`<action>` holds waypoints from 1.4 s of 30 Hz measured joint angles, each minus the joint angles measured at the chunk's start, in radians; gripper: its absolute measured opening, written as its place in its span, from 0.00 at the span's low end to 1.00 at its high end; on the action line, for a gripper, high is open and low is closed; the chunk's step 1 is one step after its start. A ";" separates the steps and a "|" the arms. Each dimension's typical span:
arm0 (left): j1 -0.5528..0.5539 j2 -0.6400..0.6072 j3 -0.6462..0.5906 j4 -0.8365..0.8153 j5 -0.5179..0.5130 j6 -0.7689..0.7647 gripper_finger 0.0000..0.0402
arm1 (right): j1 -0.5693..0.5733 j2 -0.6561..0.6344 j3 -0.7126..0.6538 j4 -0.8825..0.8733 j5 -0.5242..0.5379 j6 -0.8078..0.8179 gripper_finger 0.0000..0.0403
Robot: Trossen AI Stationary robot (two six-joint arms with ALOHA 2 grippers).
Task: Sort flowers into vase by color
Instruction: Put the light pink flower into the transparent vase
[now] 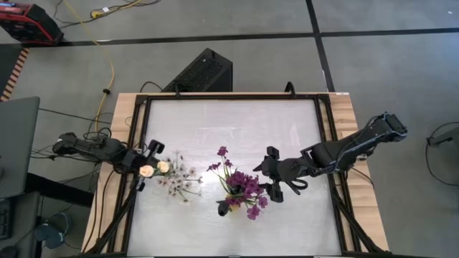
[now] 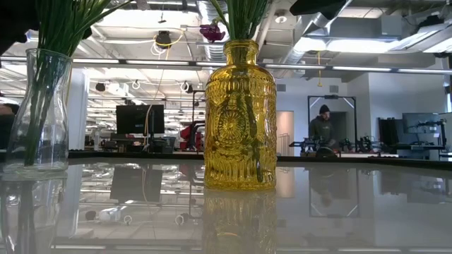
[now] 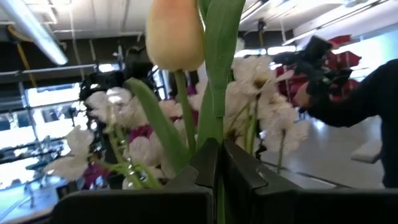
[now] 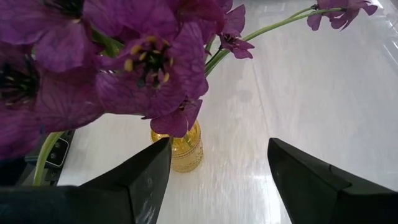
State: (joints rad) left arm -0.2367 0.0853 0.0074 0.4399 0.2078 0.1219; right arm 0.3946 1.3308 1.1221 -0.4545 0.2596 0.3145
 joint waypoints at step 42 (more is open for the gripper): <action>0.001 -0.001 0.027 -0.168 -0.037 -0.182 0.10 | 0.002 0.000 0.000 0.000 -0.013 0.001 0.72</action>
State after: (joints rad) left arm -0.2359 0.0841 0.0341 0.2718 0.1703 -0.0605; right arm 0.3965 1.3308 1.1221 -0.4549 0.2464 0.3153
